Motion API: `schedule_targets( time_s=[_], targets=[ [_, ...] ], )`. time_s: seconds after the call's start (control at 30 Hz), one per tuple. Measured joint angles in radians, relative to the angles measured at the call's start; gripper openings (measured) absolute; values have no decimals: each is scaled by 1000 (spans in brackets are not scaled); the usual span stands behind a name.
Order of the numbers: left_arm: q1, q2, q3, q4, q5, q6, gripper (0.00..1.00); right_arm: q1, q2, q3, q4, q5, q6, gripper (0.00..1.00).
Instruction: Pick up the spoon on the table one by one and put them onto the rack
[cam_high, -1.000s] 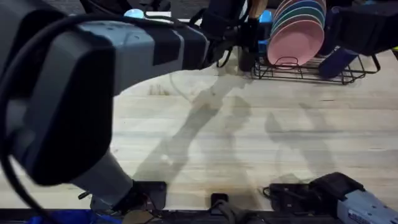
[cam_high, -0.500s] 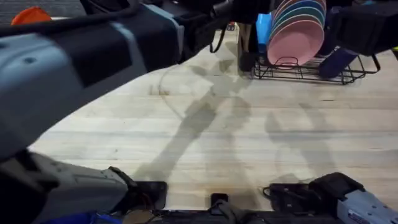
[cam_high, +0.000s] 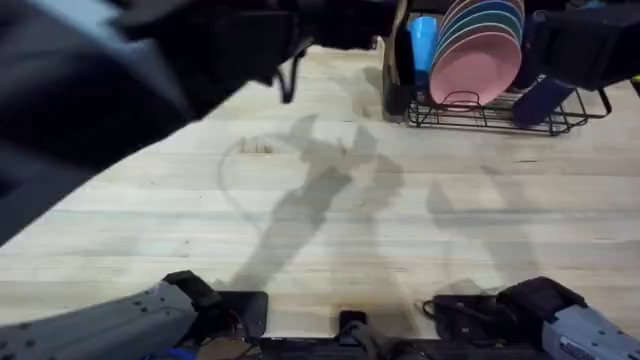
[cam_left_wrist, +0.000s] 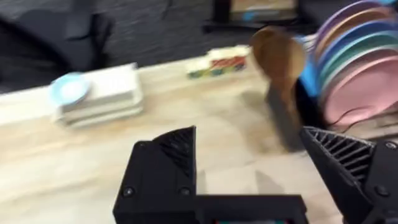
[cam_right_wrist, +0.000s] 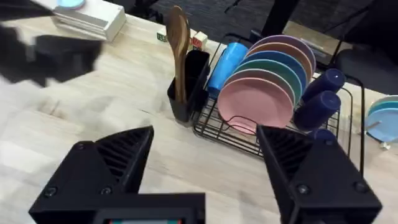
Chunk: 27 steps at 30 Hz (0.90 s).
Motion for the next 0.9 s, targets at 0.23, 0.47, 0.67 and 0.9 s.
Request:
schedule_targets(
  time_s=[0.23,0.47,0.67,0.9],
  targets=[
    [0,-166,0,-299,-162,7,993,0,0,0,-4,0,0,998],
    [0,-334,0,-533,-290,12,994,0,0,0,-5,0,0,998],
    [0,-476,0,-644,-376,-7,995,0,12,0,-5,0,0,998],
    [0,-591,0,-722,-438,-63,995,0,63,0,-5,0,0,997]
  ],
)
